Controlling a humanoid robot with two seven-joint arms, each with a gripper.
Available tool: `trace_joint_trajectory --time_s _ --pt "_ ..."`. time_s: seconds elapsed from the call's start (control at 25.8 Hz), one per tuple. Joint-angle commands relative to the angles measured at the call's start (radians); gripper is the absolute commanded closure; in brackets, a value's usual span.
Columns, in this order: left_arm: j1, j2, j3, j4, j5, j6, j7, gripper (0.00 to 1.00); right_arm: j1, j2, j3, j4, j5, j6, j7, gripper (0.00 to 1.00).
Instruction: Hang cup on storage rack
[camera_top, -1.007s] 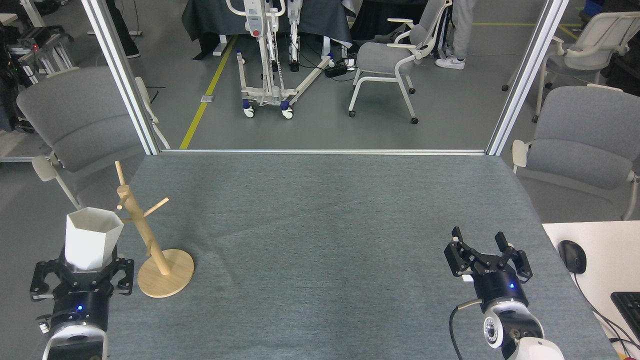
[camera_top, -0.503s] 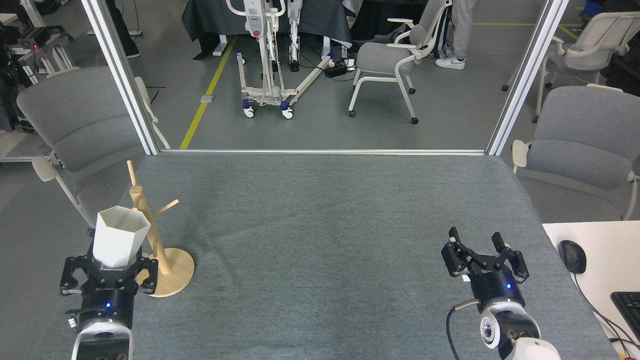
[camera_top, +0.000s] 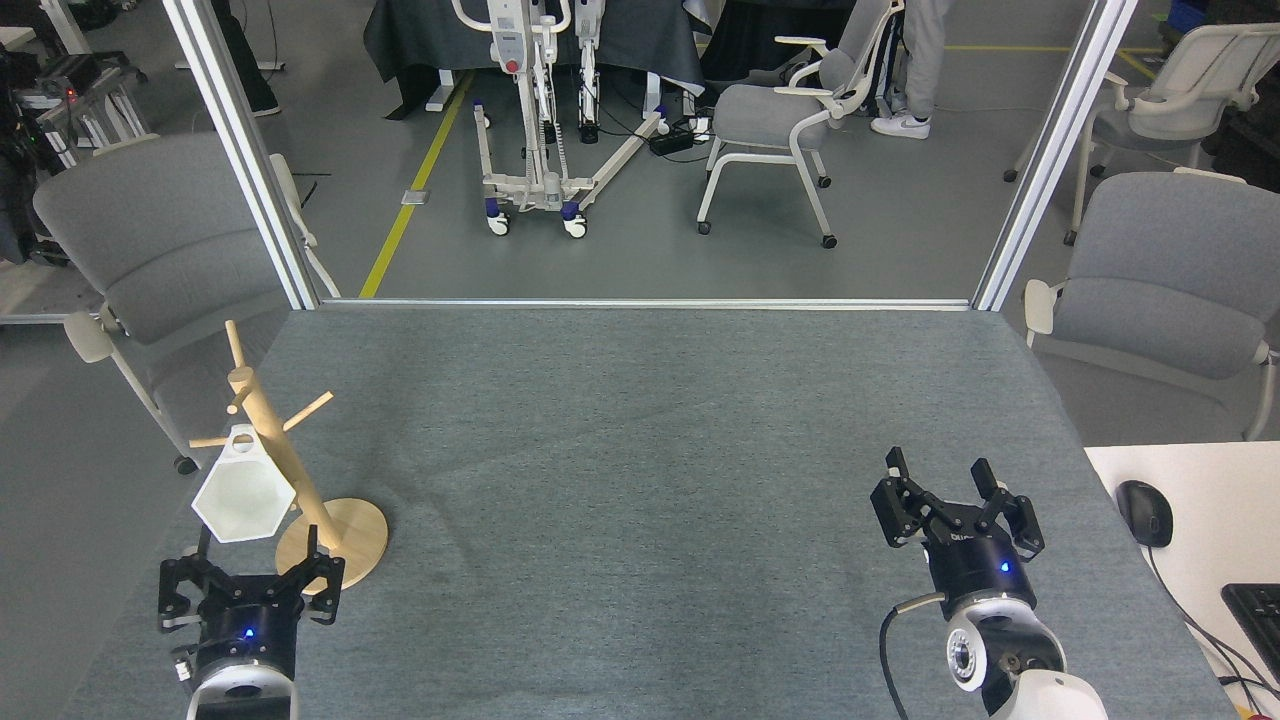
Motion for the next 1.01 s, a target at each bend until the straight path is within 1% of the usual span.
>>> trace_joint_trajectory --time_s 0.0,0.08,0.27,0.35,0.46,0.5,0.58,0.66,0.74,0.77,0.85,0.97 --pt "0.005 0.003 0.0 0.057 0.001 -0.001 0.006 0.02 -0.007 -0.005 0.0 -0.001 0.001 -0.001 0.001 0.0" --pt "0.013 0.006 0.0 0.086 0.001 -0.001 0.006 0.02 -0.007 -0.011 0.001 -0.001 -0.001 -0.001 -0.001 0.01" --pt "0.025 -0.002 -0.003 0.124 0.007 -0.015 0.045 0.02 0.01 -0.001 -0.002 -0.001 0.001 -0.001 -0.004 0.0" --pt "0.025 -0.036 -0.035 0.124 0.019 -0.03 0.061 0.02 0.019 -0.007 -0.002 0.0 0.001 0.001 -0.002 0.01" --pt "0.018 -0.105 -0.115 0.115 0.047 -0.07 0.071 0.02 0.021 -0.005 -0.003 0.0 0.001 0.001 -0.002 0.01" --pt "0.012 -0.118 -0.141 0.115 0.06 -0.076 0.071 0.02 0.021 -0.002 -0.003 0.0 0.001 0.001 -0.002 0.01" --pt "-0.017 -0.122 -0.222 0.105 0.119 -0.076 0.071 0.02 0.019 -0.005 -0.003 0.0 0.002 0.001 -0.002 0.0" --pt "-0.057 -0.122 -0.307 0.103 0.206 -0.067 0.069 0.02 0.018 -0.013 -0.003 0.002 0.001 0.001 -0.002 0.01" --pt "-0.117 -0.123 -0.345 0.105 0.29 -0.064 0.061 0.02 0.016 -0.013 -0.003 0.002 0.002 0.002 -0.002 0.01" --pt "-0.146 -0.123 -0.351 0.109 0.312 -0.061 0.06 0.02 0.018 -0.008 -0.003 0.002 0.004 0.002 -0.002 0.0" --pt "-0.18 -0.125 -0.357 0.106 0.317 -0.061 0.058 0.02 0.016 -0.005 -0.002 0.0 0.01 0.004 -0.002 0.01" --pt "-0.182 -0.125 -0.376 0.1 0.317 -0.061 0.061 0.02 0.018 -0.01 -0.002 0.002 0.01 0.002 -0.004 0.01"
